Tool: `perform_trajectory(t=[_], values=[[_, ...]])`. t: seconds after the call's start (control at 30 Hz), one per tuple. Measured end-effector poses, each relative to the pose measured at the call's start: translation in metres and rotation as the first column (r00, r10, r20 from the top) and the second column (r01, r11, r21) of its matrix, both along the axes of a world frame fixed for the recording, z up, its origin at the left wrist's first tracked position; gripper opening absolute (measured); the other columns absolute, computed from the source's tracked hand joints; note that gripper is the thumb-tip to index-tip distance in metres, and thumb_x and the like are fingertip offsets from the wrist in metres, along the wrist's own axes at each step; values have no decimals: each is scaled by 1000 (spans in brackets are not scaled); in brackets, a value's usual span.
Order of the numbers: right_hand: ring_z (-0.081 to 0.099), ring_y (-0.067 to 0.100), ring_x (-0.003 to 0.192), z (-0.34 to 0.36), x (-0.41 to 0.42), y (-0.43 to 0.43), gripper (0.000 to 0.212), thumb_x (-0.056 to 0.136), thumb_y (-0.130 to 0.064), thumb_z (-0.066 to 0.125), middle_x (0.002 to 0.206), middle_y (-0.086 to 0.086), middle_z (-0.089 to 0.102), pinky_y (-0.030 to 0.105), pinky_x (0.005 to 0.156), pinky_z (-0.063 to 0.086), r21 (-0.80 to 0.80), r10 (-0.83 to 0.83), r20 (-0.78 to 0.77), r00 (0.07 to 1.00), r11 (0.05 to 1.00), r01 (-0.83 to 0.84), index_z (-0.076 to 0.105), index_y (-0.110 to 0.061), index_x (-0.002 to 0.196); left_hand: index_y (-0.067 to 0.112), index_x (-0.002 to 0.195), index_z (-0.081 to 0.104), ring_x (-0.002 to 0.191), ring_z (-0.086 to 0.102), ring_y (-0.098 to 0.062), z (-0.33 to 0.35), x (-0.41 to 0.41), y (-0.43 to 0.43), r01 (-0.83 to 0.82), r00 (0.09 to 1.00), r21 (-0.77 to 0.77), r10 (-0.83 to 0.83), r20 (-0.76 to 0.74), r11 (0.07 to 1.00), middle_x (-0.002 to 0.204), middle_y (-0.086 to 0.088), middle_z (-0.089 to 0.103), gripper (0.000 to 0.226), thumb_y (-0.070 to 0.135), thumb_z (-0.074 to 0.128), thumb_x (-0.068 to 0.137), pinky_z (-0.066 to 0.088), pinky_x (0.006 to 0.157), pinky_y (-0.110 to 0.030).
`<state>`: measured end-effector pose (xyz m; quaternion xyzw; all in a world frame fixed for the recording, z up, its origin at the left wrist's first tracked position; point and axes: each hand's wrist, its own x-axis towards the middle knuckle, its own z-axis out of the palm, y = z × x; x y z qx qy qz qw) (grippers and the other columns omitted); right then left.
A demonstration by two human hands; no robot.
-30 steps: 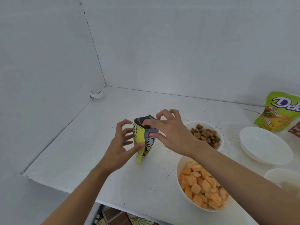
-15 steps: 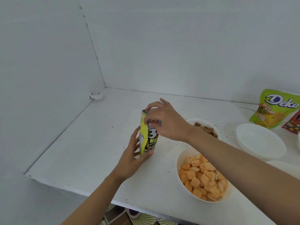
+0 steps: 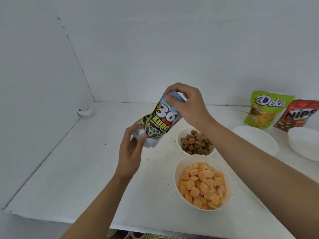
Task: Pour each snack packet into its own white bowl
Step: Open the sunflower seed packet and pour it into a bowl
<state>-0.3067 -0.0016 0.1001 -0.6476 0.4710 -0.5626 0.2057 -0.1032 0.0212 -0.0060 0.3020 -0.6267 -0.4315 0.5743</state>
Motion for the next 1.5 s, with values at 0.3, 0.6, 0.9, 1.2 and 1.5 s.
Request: perform_trajectory(t=[0.3, 0.6, 0.9, 1.2, 1.5], values=[[70, 11, 90, 37, -66, 27, 13, 88, -11, 74, 98, -7, 76, 25, 87, 56, 75, -38, -65, 997, 996, 43, 78, -15, 100, 11, 129, 48, 121, 61, -32, 41, -50, -27, 205, 952, 140, -164, -258, 969, 134, -14, 61, 23, 10, 41, 108, 56, 93, -48], [71, 15, 92, 34, -162, 70, 13, 87, -9, 73, 101, -3, 75, 35, 85, 58, 74, -95, -67, 993, 992, 100, 76, -14, 99, 19, 128, 51, 128, 59, -33, 54, -136, 2, 352, 923, 219, -300, -240, 910, 144, -6, 56, 25, 14, 45, 104, 57, 90, -50], [70, 11, 90, 17, -287, 134, 14, 89, -11, 74, 104, -5, 75, 19, 73, 54, 71, -45, -7, 999, 996, 46, 75, -14, 102, 17, 132, 54, 116, 65, -36, 57, -250, 60, 292, 950, 242, -252, -185, 925, 137, -13, 61, 34, 12, 53, 98, 62, 82, -45], [72, 16, 97, 6, -399, 211, 19, 86, -5, 76, 105, 2, 75, 32, 75, 61, 109, 43, 75, 996, 993, -51, 75, -12, 104, 19, 119, 62, 111, 68, -31, 63, -348, 128, 332, 938, 206, -300, -175, 920, 133, -15, 60, 31, 14, 62, 89, 62, 81, -40], [72, 23, 102, -16, -463, 274, 19, 83, -2, 78, 106, 8, 75, 44, 80, 62, 163, 21, 175, 984, 985, -50, 74, -10, 99, 17, 118, 65, 109, 68, -32, 66, -400, 173, 355, 934, 199, -355, -35, 914, 125, -7, 65, 31, 17, 67, 87, 62, 81, -39]])
